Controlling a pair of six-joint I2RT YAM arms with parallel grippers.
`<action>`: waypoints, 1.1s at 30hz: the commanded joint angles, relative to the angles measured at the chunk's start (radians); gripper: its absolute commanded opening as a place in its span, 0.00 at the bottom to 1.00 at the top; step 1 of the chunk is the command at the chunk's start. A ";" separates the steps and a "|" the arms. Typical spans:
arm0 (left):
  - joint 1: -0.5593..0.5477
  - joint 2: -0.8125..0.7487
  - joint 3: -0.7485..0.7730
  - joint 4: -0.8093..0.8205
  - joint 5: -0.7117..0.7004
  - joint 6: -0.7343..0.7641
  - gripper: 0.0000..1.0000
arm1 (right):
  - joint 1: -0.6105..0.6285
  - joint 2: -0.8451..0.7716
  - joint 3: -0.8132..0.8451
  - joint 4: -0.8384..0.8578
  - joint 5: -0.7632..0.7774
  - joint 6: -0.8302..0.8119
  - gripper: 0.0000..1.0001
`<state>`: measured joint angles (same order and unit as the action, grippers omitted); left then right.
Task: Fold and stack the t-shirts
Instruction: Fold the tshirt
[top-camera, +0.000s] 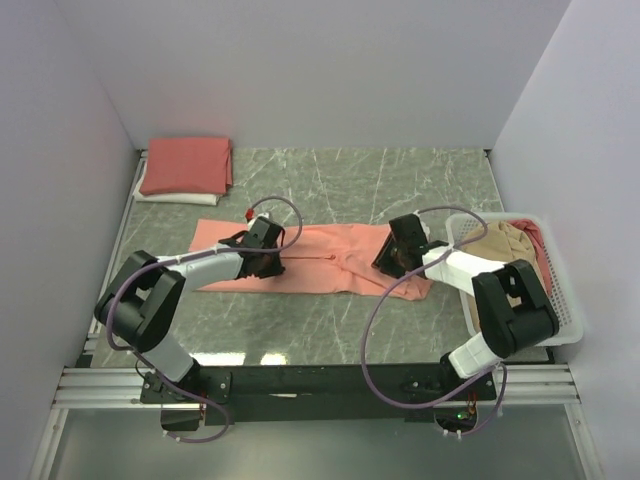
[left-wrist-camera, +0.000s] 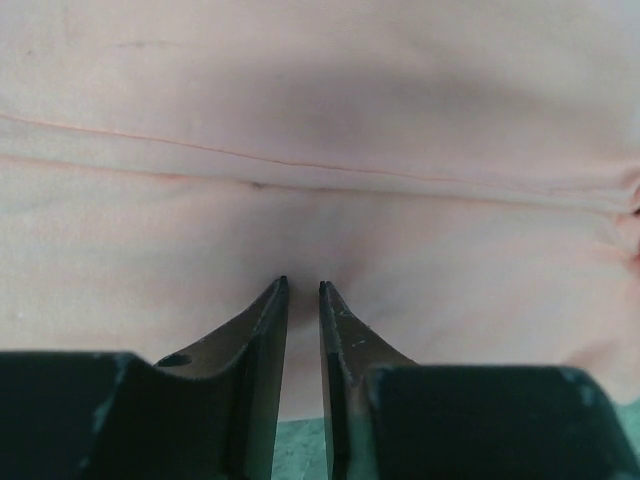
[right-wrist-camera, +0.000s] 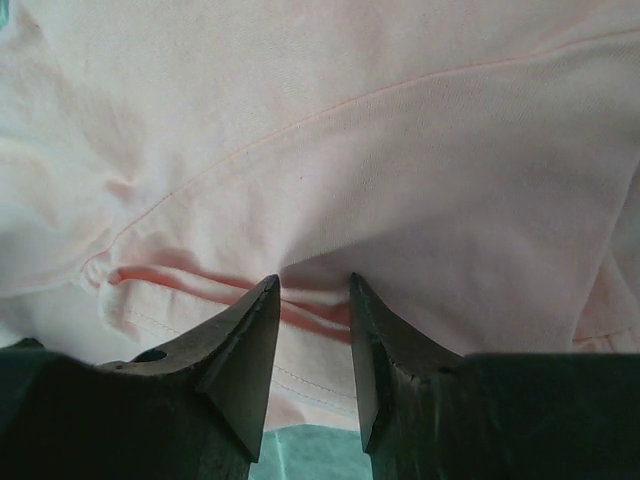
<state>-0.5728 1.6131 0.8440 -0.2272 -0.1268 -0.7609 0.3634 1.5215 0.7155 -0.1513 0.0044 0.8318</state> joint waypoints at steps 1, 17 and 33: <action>-0.051 -0.013 -0.040 -0.006 -0.030 -0.047 0.24 | 0.009 0.097 0.063 -0.005 0.017 -0.013 0.42; -0.271 -0.050 -0.151 0.153 0.118 -0.207 0.24 | -0.009 0.597 0.806 -0.399 0.128 -0.272 0.41; -0.348 0.306 0.153 0.373 0.344 -0.301 0.24 | -0.021 0.937 1.365 -0.556 0.079 -0.428 0.41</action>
<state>-0.9134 1.8584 0.9520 0.1364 0.1467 -1.0344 0.3584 2.3997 2.0377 -0.6792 0.1112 0.4500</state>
